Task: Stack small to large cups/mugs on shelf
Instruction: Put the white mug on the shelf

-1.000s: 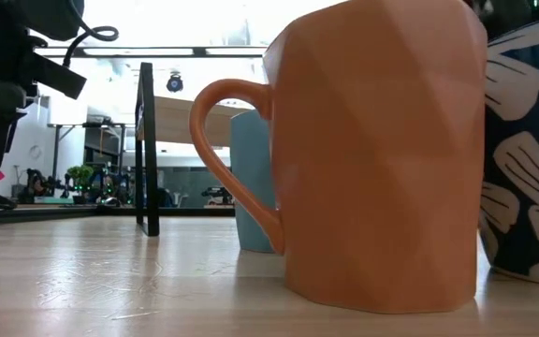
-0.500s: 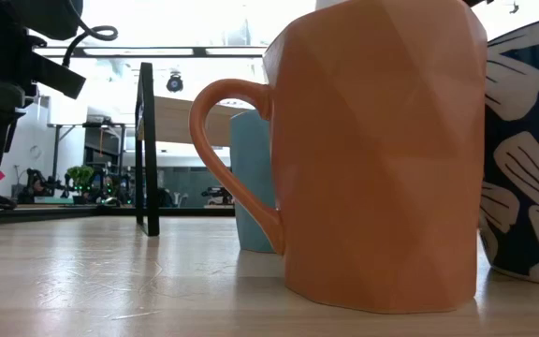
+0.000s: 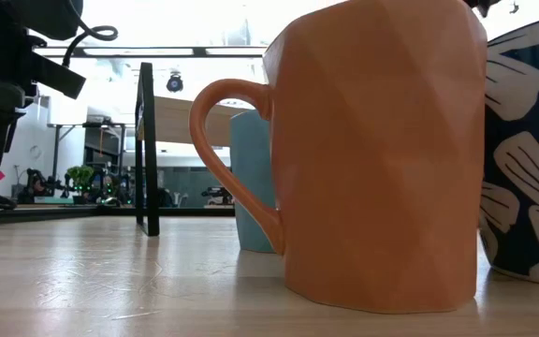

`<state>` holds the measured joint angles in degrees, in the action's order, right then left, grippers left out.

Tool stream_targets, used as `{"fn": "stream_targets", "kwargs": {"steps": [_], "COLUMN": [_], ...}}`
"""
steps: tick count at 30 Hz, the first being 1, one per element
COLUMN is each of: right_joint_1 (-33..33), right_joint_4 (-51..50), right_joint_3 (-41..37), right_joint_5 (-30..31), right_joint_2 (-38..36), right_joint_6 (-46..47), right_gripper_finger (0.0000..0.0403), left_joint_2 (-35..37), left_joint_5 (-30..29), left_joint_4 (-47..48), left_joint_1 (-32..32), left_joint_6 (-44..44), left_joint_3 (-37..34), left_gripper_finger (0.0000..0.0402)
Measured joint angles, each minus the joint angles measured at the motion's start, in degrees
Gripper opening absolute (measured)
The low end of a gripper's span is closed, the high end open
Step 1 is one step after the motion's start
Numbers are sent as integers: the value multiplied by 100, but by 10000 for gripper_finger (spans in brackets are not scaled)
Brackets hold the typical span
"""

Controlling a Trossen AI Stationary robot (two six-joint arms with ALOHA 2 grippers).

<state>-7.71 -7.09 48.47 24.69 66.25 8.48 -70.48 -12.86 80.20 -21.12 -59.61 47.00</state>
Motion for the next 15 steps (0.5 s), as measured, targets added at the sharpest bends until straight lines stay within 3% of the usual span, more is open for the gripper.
{"fn": "stream_targets", "kwargs": {"steps": [7, 15], "right_joint_1": [-363, -440], "right_joint_4": [-84, -99], "right_joint_3": [583, 854], "right_joint_5": [-697, -643], "right_joint_2": [735, 1278], "right_joint_6": [76, 415], "right_gripper_finger": [34, 34], "left_joint_2": [0, 0], "left_joint_5": [0, -2], "left_joint_4": [0, -2], "left_joint_1": [-2, -2], "left_joint_6": [0, 0], "left_joint_3": [0, 0], "left_gripper_finger": [331, 331]}}
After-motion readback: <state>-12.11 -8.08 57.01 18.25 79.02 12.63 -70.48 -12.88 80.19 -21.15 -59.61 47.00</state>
